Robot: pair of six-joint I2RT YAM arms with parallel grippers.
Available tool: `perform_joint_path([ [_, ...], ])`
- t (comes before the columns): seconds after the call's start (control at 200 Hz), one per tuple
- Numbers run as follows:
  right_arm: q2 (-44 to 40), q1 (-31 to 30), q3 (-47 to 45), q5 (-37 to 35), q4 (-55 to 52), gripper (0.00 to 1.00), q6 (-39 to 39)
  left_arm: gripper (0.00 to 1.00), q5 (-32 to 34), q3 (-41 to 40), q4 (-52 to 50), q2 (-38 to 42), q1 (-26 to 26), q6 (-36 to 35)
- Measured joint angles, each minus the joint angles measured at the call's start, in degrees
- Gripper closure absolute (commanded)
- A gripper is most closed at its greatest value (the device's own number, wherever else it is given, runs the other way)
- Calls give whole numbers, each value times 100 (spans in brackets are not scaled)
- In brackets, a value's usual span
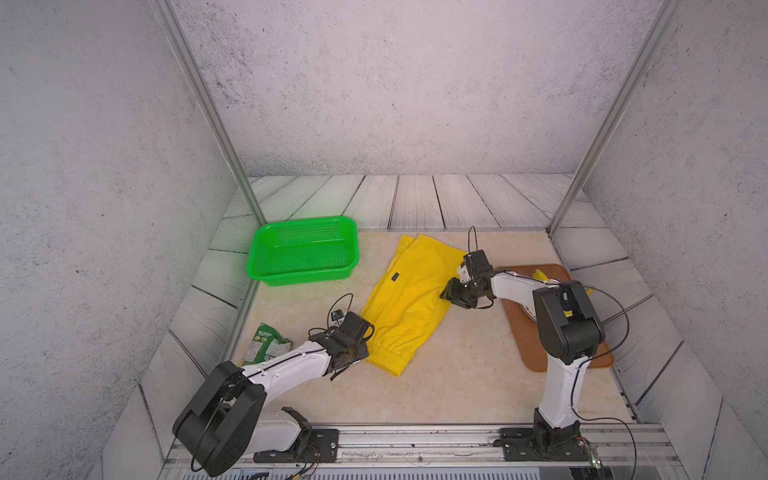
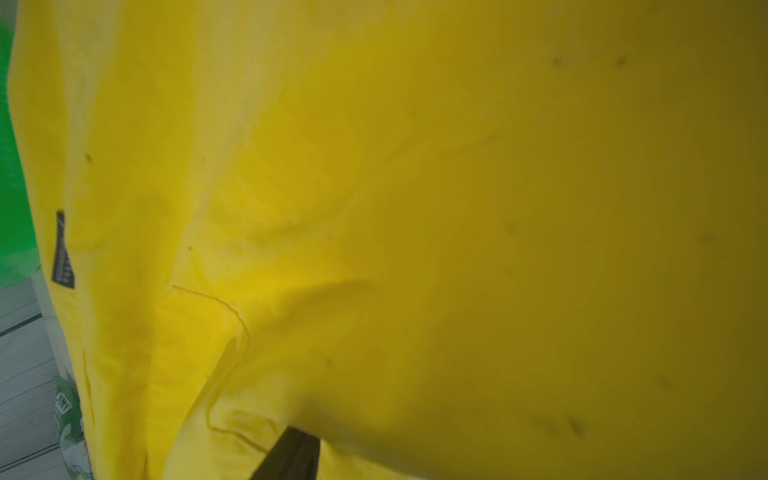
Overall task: Roll up the shorts
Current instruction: Adjust the shorts at the center of the board.
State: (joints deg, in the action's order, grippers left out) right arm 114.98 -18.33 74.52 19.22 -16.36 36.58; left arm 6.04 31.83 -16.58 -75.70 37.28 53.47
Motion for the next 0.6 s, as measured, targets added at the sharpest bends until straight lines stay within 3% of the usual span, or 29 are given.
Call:
perform_joint_path([
  [0.195, 367, 96, 756, -402, -466, 49, -240, 100, -254, 824, -2, -896, 531, -302],
  [0.39, -140, 219, 544, -634, -988, 48, -533, 100, -415, 1355, -337, -1250, 1001, -575],
  [0.52, -1279, 52, -199, -634, -1191, 49, -634, 74, -396, 1158, -721, -723, 1025, -629],
  [0.6, -1939, -201, -553, -595, -1224, 49, -691, 64, -352, 1003, -1027, -168, 1023, -664],
])
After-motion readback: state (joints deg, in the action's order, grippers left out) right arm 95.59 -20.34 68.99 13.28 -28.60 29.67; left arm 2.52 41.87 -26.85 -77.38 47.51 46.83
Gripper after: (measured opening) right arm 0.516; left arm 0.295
